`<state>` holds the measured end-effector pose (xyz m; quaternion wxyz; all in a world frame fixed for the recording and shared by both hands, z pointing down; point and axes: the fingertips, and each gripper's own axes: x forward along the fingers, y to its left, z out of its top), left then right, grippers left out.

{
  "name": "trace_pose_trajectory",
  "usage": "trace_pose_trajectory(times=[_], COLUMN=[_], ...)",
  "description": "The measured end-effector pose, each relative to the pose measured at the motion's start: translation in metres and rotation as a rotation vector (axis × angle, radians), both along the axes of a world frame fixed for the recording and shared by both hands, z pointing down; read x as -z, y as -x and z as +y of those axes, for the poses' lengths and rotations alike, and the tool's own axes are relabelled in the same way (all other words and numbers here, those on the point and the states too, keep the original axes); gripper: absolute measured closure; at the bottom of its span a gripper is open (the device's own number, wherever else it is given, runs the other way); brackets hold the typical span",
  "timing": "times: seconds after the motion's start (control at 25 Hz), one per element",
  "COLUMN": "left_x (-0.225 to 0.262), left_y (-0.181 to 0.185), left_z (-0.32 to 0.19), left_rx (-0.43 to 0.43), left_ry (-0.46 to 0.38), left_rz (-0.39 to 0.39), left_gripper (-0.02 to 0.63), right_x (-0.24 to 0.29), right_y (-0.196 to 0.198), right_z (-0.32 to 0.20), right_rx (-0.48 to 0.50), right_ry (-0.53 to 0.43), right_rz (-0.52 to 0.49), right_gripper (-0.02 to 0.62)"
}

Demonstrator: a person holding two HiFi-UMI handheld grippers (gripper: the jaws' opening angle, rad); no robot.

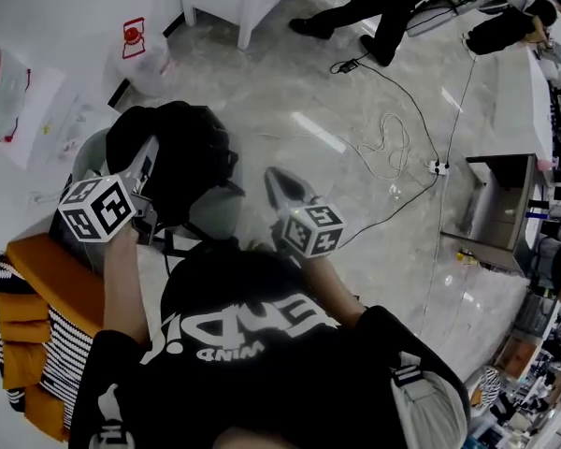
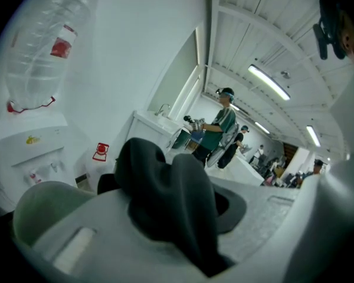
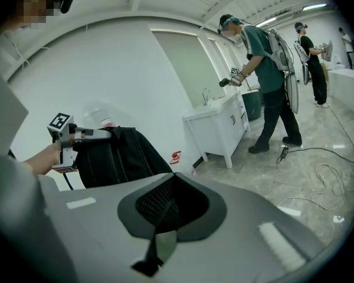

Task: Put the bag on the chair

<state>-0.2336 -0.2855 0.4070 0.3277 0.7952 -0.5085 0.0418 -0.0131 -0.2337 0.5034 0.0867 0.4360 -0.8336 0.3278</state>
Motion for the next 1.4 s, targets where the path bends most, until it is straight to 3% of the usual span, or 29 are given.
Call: trace_pose_trajectory(times=[0.92, 1.4], left_x=[-0.116, -0.153], left_y=[0.038, 0.044], left_z=[-0.066, -0.092], left_rx=[-0.078, -0.142], left_ry=[0.152, 0.190], left_rz=[0.052, 0.029], left_gripper=[0.540, 0.540], right_x=[-0.049, -0.063], right_y=[0.053, 0.061], right_z=[-0.034, -0.037], right_rx=[0.014, -0.008], right_ry=[0.113, 0.155], right_rz=[0.065, 0.078], right_gripper=[0.594, 0.594])
